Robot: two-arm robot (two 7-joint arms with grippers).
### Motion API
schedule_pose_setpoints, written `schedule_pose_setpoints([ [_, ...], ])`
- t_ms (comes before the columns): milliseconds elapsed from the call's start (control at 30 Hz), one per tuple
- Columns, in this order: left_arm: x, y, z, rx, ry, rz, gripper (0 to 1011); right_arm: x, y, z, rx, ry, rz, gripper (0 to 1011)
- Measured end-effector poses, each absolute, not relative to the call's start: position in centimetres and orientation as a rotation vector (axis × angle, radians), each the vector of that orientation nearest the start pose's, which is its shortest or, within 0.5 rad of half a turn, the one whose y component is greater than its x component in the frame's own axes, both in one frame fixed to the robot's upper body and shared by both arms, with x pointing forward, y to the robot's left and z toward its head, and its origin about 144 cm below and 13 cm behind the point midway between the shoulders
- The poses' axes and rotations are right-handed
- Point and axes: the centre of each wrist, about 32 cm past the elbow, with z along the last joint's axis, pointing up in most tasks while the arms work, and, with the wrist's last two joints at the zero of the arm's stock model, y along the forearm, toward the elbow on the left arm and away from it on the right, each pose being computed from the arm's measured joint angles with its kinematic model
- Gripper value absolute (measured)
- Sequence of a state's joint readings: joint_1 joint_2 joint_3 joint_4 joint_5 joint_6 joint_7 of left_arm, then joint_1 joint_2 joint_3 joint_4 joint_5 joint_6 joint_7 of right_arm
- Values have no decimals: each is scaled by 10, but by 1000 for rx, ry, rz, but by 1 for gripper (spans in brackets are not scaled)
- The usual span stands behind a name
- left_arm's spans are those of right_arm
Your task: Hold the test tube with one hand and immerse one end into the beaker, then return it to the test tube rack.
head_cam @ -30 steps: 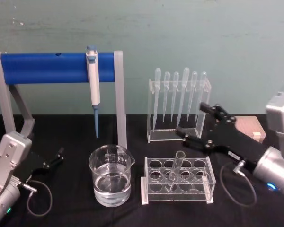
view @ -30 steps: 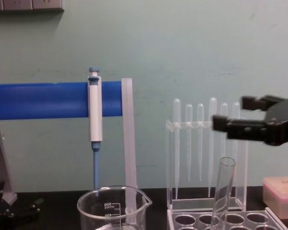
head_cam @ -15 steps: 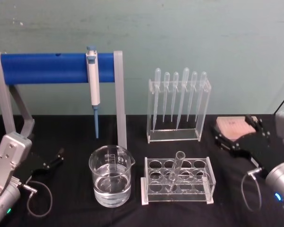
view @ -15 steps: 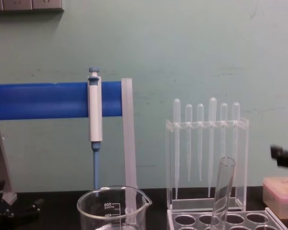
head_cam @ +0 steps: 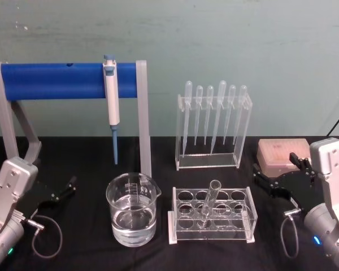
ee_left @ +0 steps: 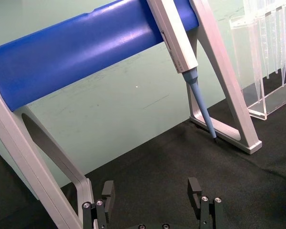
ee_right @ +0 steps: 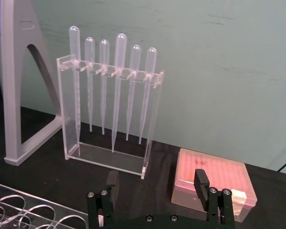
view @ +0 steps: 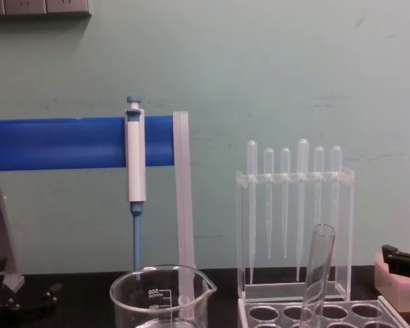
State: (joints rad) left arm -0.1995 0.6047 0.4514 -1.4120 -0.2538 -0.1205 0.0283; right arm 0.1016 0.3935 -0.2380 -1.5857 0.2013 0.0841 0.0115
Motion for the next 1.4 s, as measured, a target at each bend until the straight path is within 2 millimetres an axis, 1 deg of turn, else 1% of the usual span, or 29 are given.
schedule_pose_setpoints([
  [1400,489,310,1140,304,-285,1248,1000,480,-268,1172,-194,-128,-1333,1003],
])
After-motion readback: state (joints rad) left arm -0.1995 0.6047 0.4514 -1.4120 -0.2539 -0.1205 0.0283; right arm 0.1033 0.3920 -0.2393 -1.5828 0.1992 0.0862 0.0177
